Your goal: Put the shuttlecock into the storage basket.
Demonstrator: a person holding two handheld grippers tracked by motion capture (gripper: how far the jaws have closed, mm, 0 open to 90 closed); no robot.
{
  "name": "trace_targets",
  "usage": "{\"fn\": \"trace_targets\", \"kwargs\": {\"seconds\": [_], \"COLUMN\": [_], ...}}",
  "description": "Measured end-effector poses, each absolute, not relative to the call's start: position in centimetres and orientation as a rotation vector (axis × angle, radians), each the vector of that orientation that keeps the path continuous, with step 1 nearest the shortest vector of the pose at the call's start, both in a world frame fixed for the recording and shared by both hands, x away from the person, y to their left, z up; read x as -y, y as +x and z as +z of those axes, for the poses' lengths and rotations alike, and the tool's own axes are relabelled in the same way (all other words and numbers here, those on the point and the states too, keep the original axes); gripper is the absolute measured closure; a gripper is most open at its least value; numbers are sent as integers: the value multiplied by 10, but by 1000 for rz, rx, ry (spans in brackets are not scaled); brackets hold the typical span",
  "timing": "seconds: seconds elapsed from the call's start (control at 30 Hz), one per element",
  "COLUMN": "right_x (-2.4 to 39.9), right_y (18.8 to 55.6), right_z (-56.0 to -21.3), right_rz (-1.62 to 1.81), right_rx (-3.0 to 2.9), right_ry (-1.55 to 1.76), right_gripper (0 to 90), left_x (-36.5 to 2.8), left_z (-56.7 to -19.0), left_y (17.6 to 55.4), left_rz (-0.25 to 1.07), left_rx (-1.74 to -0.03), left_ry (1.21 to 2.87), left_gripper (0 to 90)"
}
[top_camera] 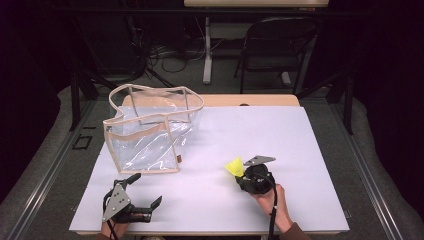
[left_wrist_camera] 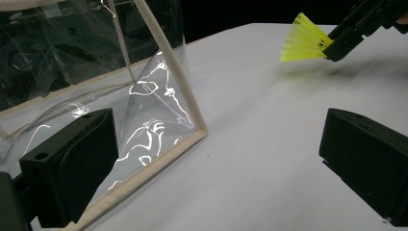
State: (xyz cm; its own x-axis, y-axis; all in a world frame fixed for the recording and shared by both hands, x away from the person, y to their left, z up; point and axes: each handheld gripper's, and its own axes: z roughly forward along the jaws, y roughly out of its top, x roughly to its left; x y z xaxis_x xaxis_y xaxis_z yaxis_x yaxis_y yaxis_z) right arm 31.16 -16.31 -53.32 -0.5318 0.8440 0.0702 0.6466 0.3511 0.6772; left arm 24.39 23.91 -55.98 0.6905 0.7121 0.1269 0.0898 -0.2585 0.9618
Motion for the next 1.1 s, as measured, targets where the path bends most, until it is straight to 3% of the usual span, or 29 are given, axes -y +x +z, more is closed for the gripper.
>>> {"fn": "trace_targets", "kwargs": {"seconds": [1.1], "right_x": [173], "right_y": [324], "right_z": [-518], "right_rz": [1002], "right_rx": [-2322], "right_ry": [1193], "right_gripper": [651], "left_x": [-239], "left_z": [-560], "left_y": [244], "left_rz": [673], "left_rx": [-641], "left_ry": [1756], "left_gripper": [1]}}
